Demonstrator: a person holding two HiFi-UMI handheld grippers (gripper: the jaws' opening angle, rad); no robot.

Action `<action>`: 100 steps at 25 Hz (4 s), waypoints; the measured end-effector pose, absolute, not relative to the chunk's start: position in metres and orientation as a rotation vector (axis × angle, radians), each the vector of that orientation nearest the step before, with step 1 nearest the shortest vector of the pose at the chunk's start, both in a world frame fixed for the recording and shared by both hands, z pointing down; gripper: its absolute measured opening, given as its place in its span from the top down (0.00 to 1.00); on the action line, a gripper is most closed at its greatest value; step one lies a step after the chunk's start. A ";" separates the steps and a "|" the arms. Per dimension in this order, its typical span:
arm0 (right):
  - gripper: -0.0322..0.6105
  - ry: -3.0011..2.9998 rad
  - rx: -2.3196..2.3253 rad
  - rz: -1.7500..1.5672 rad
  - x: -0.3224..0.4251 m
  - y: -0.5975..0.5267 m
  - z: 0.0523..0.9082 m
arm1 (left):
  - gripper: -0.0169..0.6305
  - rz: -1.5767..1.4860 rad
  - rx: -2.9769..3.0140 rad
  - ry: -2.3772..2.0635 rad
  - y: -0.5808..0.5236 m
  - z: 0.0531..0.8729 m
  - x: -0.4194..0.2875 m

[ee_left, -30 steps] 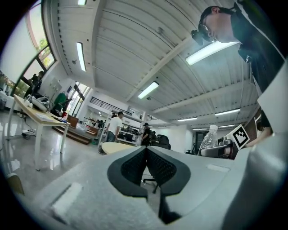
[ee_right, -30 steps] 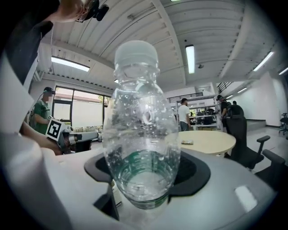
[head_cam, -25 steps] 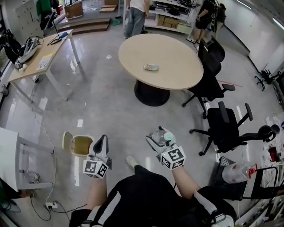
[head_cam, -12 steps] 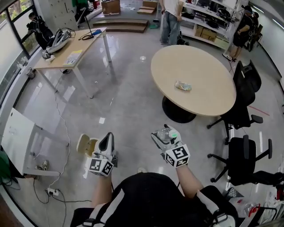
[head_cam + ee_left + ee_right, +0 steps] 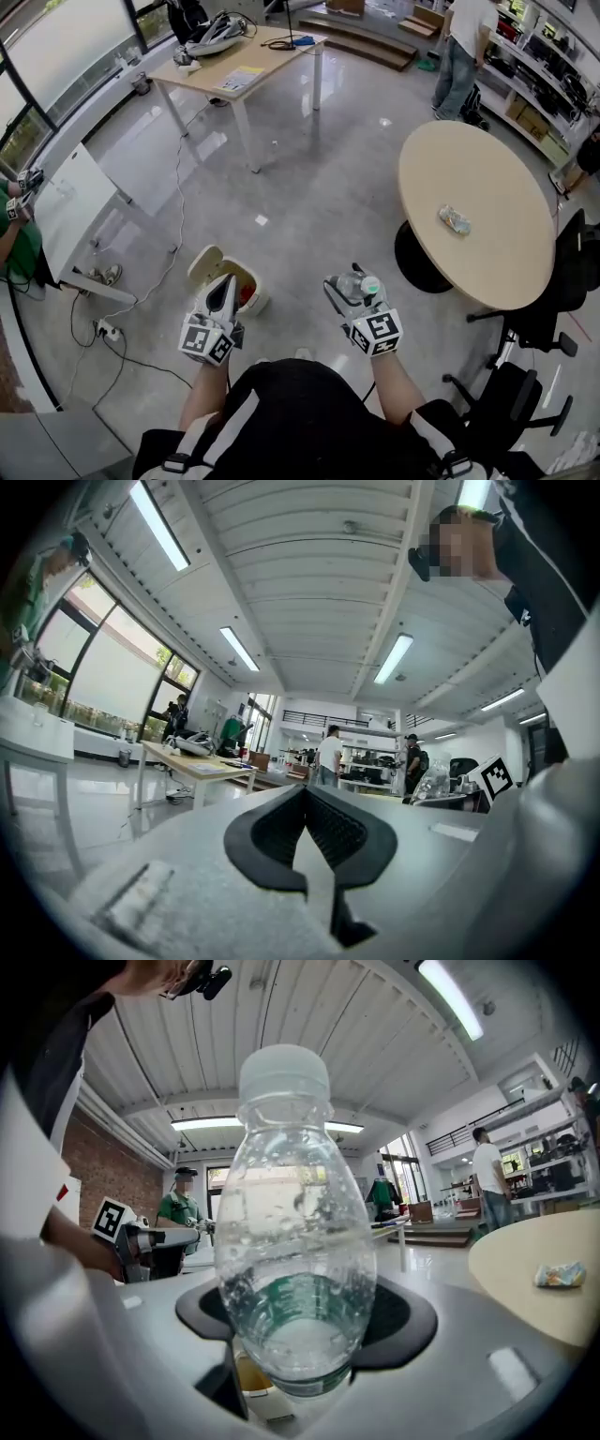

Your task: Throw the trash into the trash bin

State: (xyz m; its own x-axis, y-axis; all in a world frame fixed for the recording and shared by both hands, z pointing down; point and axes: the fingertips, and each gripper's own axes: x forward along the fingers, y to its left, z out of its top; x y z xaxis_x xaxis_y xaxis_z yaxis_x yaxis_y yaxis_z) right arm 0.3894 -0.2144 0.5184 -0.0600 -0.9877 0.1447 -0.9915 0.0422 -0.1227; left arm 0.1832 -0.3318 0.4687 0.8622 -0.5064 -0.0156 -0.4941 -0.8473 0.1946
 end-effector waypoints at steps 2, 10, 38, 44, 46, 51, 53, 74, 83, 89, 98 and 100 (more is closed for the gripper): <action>0.43 -2.307 2.054 0.333 0.376 -0.233 0.528 | 0.97 -0.107 2.834 -0.858 -0.332 0.467 0.163; 0.43 -2.498 1.778 0.285 0.285 -0.306 0.524 | 0.98 -0.096 2.734 -1.124 -0.359 0.481 0.065; 0.43 -2.586 1.300 0.261 0.109 -0.461 0.559 | 0.97 -0.097 2.474 -1.429 -0.453 0.531 -0.084; 0.43 -2.529 1.239 0.357 0.095 -0.461 0.605 | 0.97 0.022 2.399 -1.373 -0.448 0.580 -0.083; 0.43 -2.509 1.224 0.381 0.092 -0.460 0.620 | 0.97 0.047 2.384 -1.356 -0.449 0.592 -0.084; 0.43 -2.462 1.214 0.412 0.082 -0.466 0.649 | 0.97 0.114 2.393 -1.302 -0.464 0.611 -0.082; 0.43 -2.453 1.190 0.413 0.076 -0.470 0.665 | 0.97 0.142 2.401 -1.273 -0.471 0.617 -0.077; 0.43 -2.167 1.049 0.619 0.054 -0.506 0.876 | 0.97 0.271 2.411 -1.036 -0.493 0.680 -0.060; 0.42 -2.003 0.900 0.651 0.050 -0.498 0.979 | 0.97 0.320 2.385 -1.020 -0.457 0.688 -0.077; 0.29 -1.917 0.885 0.775 0.059 -0.494 1.011 | 0.97 0.342 2.318 -1.095 -0.433 0.698 -0.095; 0.40 -1.951 0.899 0.779 0.067 -0.485 0.989 | 0.97 0.293 2.301 -1.116 -0.421 0.692 -0.078; 0.42 -1.964 0.899 0.766 0.073 -0.483 0.980 | 0.97 0.289 2.321 -1.111 -0.421 0.688 -0.070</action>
State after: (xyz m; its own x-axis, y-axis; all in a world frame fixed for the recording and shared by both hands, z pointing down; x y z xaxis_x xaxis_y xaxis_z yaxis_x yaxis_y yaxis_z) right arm 0.0727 -0.4829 0.9796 -0.4049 -0.3069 0.8613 -0.8090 0.5592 -0.1810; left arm -0.0704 -0.4214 0.6885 0.6363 -0.6533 0.4103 -0.7704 -0.5108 0.3815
